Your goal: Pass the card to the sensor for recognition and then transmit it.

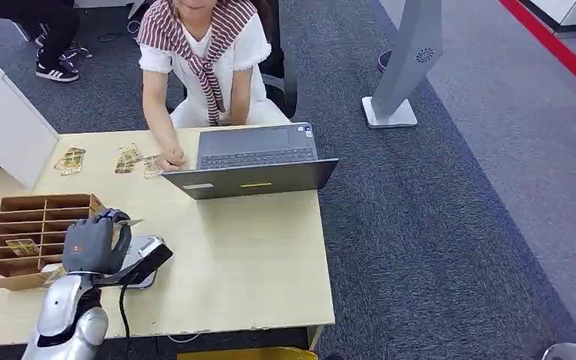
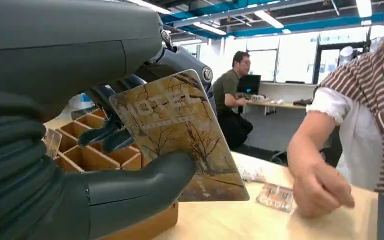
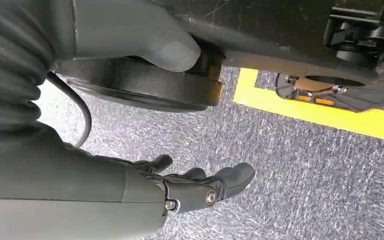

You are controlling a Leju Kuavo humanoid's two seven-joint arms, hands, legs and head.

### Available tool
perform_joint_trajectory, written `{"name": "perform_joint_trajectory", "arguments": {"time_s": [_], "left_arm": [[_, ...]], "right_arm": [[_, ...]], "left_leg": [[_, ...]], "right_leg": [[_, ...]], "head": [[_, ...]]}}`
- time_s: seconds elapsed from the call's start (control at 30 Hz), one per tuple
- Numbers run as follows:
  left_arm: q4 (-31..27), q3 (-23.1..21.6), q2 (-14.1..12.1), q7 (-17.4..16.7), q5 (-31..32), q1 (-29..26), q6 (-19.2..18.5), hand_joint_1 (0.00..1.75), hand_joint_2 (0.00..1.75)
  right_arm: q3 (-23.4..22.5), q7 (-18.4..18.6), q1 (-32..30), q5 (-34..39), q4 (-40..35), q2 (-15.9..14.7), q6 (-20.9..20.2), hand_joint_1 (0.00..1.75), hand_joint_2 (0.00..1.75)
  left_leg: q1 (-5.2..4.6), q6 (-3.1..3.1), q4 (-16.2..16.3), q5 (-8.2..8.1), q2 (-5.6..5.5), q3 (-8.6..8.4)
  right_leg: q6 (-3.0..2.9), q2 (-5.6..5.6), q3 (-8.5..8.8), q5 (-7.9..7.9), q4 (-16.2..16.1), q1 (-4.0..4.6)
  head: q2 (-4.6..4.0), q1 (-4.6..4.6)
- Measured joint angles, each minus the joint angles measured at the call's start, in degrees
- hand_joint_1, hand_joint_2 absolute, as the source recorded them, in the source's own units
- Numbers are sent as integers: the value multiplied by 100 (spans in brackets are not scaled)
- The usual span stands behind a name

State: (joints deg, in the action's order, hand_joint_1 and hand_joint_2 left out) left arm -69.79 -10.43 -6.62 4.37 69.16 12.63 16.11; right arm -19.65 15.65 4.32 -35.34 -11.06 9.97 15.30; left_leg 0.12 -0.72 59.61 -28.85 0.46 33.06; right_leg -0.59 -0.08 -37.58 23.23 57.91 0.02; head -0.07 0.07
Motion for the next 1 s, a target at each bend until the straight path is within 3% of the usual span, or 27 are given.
{"name": "perform_joint_trajectory", "arguments": {"time_s": [0.6,1.0], "left_arm": [[550,0,-63,-319,308,27,-660,175,175],[813,0,-109,-415,328,184,-872,175,175]], "right_arm": [[0,-35,-1,-124,0,0,-18,0,175],[0,-35,1,-195,0,0,-42,0,175]], "left_leg": [[0,0,0,0,0,-1],[0,0,0,0,-1,-1]], "right_leg": [[0,0,0,0,0,0],[0,-1,1,0,0,0]], "head": [[0,2],[0,2]]}}
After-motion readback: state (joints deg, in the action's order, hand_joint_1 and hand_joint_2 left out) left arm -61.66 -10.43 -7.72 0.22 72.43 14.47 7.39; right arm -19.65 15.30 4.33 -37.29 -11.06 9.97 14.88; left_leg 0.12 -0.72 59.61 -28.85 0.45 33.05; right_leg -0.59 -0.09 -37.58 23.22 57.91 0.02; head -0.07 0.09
